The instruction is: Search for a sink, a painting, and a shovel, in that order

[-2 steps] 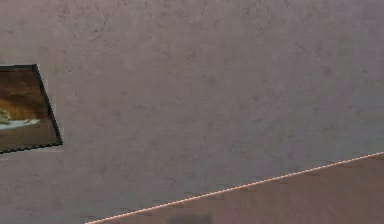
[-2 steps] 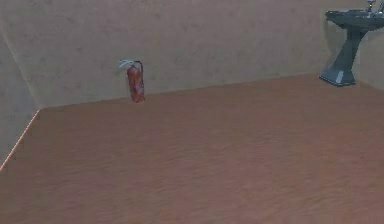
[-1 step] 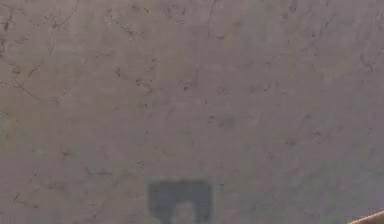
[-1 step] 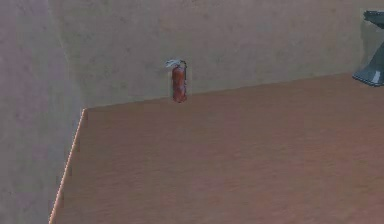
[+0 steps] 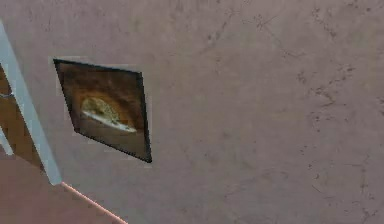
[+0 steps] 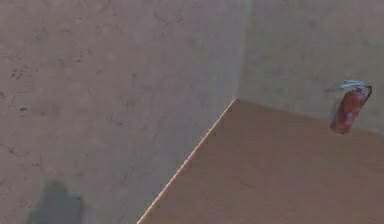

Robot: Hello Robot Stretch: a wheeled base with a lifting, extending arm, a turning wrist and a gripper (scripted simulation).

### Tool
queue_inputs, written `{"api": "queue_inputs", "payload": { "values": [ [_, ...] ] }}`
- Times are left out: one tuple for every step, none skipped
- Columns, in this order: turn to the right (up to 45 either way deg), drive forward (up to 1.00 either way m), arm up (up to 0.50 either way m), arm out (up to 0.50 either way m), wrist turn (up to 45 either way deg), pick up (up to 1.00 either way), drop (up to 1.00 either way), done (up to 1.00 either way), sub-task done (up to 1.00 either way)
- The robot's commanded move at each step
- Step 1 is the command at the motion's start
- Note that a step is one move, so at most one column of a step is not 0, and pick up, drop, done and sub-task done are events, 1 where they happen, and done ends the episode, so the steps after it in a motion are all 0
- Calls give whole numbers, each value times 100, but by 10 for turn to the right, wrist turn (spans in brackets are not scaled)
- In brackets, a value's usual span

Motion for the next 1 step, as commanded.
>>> {"api": "queue_inputs", "payload": {
  "values": [
    [-240,0,0,0,0,0,0,0,0]
  ]
}}
